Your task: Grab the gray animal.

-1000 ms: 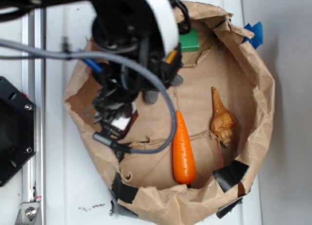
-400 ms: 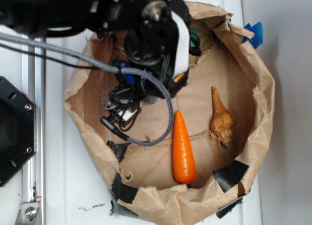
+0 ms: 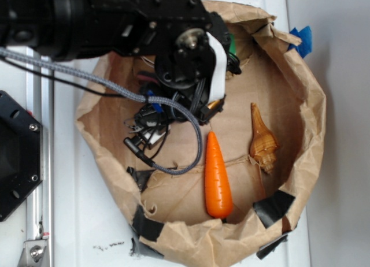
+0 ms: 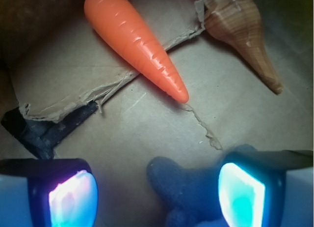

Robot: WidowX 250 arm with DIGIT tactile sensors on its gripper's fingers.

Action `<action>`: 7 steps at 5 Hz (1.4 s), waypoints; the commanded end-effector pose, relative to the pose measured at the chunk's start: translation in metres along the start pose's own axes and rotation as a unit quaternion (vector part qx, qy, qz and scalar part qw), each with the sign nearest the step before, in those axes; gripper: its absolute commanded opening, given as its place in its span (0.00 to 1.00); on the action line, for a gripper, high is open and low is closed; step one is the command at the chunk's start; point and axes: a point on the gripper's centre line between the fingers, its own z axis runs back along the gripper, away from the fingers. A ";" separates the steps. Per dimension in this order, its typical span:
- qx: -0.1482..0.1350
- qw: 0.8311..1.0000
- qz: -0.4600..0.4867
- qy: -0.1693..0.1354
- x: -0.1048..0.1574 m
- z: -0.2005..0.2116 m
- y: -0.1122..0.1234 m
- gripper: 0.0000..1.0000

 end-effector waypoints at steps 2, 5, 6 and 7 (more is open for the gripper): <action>0.028 0.999 -0.019 -0.013 0.002 0.001 0.005 1.00; 0.011 1.000 -0.025 0.000 -0.016 -0.009 0.012 1.00; 0.013 1.000 -0.016 0.007 -0.021 -0.010 0.016 1.00; 0.032 0.999 -0.008 0.018 -0.024 -0.010 0.018 1.00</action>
